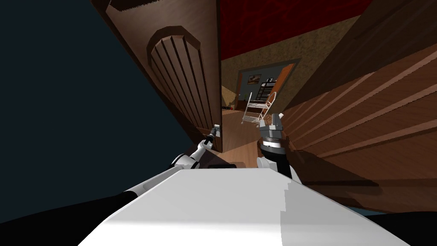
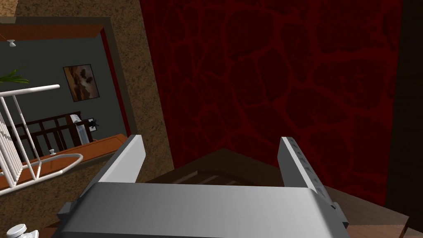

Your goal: Push the door open

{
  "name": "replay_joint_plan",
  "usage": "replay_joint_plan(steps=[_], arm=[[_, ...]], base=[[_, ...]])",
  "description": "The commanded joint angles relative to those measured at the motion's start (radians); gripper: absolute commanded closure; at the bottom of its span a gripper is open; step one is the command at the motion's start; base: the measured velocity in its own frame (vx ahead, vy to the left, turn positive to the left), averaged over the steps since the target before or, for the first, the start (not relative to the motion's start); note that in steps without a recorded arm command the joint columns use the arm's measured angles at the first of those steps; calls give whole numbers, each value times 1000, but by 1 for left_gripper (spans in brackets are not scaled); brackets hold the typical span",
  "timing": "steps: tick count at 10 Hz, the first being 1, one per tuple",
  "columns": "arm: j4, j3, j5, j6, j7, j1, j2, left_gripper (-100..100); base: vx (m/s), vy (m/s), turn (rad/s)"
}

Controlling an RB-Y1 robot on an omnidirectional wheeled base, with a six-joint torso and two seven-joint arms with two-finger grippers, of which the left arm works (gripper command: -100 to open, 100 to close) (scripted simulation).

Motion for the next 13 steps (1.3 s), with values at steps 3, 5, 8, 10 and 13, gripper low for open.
replay_joint_plan(steps=[3,5,8,10,13], arm=[[9,52,16,-5,-18,-7,27,100],[11,67,21,-4,-25,-6,31,100],[9,57,19,0,-16,-3,29,-100],[7,53,19,2,-13,-3,25,-100],[3,48,19,6,-8,-3,13,-100]], base=[[140,-159,76],[166,-130,87],[-135,15,18],[-222,15,21],[-227,29,25]])
